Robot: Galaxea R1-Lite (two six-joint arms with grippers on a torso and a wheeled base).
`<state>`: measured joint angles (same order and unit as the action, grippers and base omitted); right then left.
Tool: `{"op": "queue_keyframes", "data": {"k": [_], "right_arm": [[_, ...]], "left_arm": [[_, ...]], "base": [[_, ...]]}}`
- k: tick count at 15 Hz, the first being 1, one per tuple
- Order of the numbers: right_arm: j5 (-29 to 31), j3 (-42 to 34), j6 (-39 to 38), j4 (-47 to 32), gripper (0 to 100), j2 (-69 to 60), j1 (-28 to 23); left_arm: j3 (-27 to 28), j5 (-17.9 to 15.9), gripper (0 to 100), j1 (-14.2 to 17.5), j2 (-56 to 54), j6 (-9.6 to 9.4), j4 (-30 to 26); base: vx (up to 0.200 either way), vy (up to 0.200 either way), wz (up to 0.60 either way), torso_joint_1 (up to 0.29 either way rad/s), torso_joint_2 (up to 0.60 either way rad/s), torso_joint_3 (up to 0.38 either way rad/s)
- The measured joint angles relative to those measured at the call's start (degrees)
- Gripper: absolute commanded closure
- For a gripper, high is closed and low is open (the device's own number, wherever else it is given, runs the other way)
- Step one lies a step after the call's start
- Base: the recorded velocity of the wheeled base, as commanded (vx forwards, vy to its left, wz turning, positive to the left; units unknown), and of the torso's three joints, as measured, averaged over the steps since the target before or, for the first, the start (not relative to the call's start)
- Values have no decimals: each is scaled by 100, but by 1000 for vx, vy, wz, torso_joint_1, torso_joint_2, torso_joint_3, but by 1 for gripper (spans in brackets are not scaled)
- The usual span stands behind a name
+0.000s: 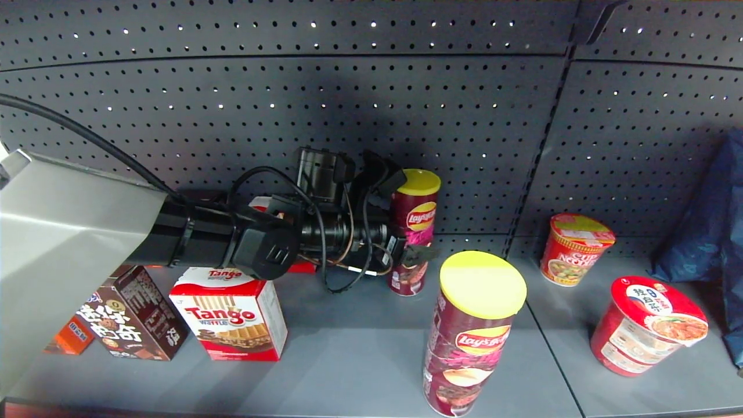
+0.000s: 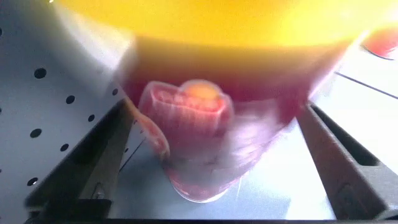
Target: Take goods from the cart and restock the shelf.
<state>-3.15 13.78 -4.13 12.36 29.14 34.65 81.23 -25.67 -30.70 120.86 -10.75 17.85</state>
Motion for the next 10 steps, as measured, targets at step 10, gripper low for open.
{"op": "queue_keyframes", "data": {"k": [10], "right_arm": [[2,59,0,-399,0,-196,-28]], "left_arm": [[-631,52,0,79,-313,-11,67]], "base": [[0,0,0,0,0,0]]}}
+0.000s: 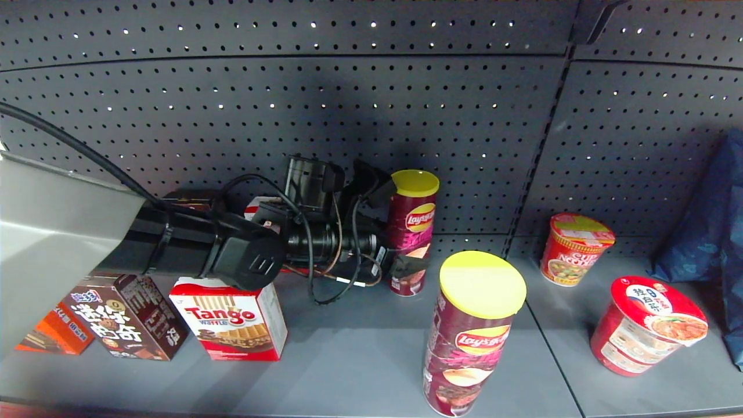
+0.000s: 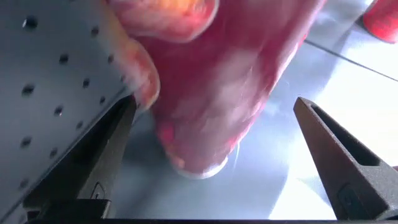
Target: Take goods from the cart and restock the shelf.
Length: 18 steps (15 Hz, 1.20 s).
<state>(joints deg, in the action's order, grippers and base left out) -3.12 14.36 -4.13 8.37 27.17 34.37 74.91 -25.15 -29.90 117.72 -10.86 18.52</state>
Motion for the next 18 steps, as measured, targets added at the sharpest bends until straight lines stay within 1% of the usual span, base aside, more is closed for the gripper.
{"op": "queue_keyframes", "data": {"k": [2,3,4,7,12,15,18], "right_arm": [[1,11,0,2,0,-16,-5],[6,11,0,-9,0,-17,-5],[12,11,0,-9,0,-24,-5],[28,18,-10,-15,0,-26,-11],[34,16,-11,-15,0,-28,-20],[34,-1,-87,-12,0,-28,-20],[34,-20,-95,-12,0,-28,-20]], "left_arm": [[-184,151,0,28,-151,-5,-5],[-247,435,0,33,-212,-6,-29],[-304,532,0,35,-267,-5,-40],[-378,684,0,28,-358,-5,-40],[-430,778,0,48,-417,-11,-43],[-441,909,0,77,-424,-13,-49],[-429,1119,0,91,-422,-13,-62]], "base": [[0,0,0,0,0,0],[0,0,0,0,0,0],[0,0,0,0,0,0],[0,0,0,0,0,0],[0,0,0,0,0,0],[0,0,0,0,0,0],[0,0,0,0,0,0]]}}
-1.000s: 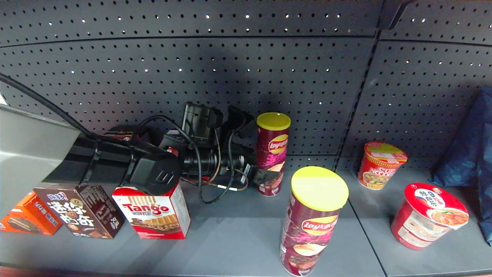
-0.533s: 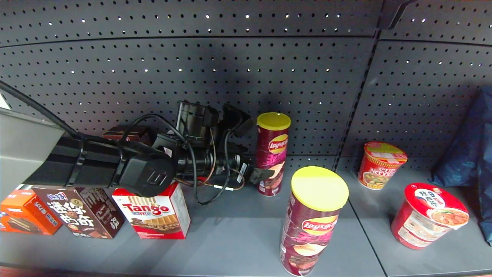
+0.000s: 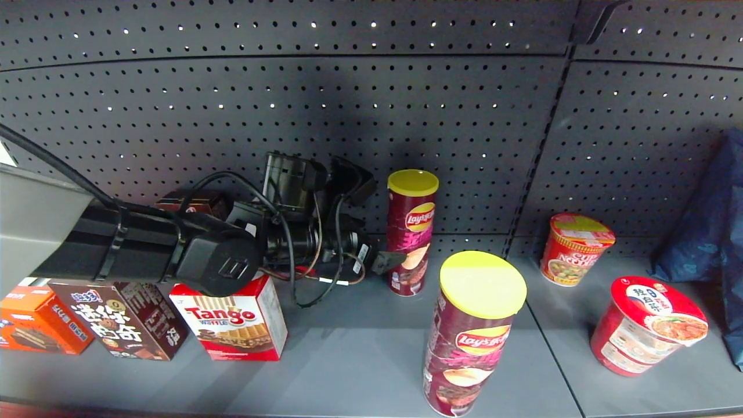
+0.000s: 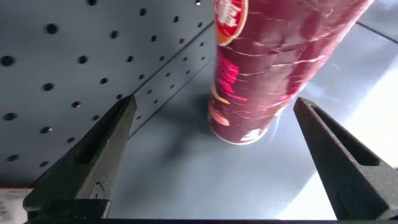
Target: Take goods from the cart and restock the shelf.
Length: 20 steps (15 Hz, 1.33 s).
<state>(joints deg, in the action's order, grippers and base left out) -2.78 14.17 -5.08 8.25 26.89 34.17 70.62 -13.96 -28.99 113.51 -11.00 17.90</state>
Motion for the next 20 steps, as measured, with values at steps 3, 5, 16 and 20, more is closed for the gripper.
{"op": "queue_keyframes", "data": {"k": [3,5,16,20], "right_arm": [[0,-24,-2,-2,0,-5,0],[0,-24,-2,-2,0,-9,0],[-6,-39,-2,-5,0,-9,0],[-28,-45,-2,-141,0,4,15]], "left_arm": [[11,129,0,5,0,0,-5],[29,244,0,7,6,0,-9],[-124,310,0,-33,-69,2,-9],[-351,307,0,-152,-373,0,-11]], "base": [[0,0,0,0,0,0],[0,0,0,0,0,0],[0,0,0,0,0,0],[0,0,0,0,0,0]]}}
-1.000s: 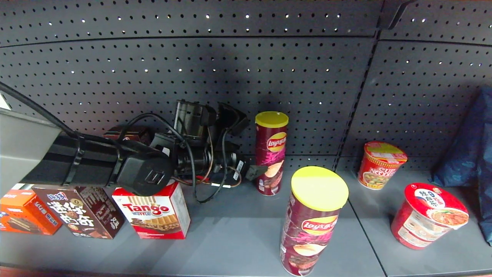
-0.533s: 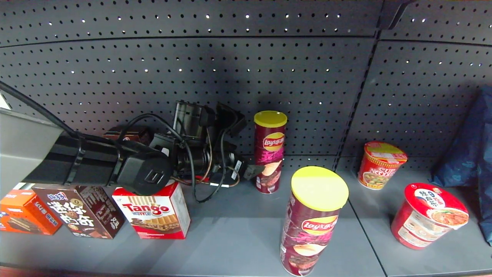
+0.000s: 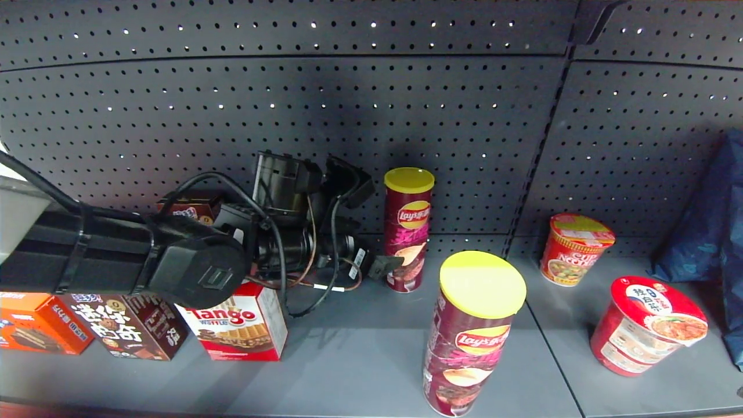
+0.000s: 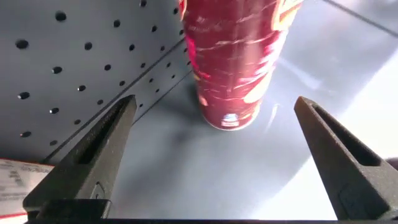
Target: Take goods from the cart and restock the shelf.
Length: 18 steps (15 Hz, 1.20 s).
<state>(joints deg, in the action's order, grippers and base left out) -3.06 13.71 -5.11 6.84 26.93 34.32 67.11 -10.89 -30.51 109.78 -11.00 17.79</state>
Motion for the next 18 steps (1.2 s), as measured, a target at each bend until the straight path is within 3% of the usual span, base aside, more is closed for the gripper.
{"op": "queue_keyframes", "data": {"k": [9,14,18], "right_arm": [[-13,-32,0,-11,0,55,22],[0,273,7,40,0,536,30],[61,1120,11,276,0,1725,-34]], "left_arm": [[-236,-2,0,15,-1078,7,-30],[-1091,-24,0,673,-2671,18,-282],[-2177,-44,0,1352,-4068,27,-323]], "base": [[0,0,0,0,0,0],[0,0,0,0,0,0],[0,0,0,0,0,0]]}}
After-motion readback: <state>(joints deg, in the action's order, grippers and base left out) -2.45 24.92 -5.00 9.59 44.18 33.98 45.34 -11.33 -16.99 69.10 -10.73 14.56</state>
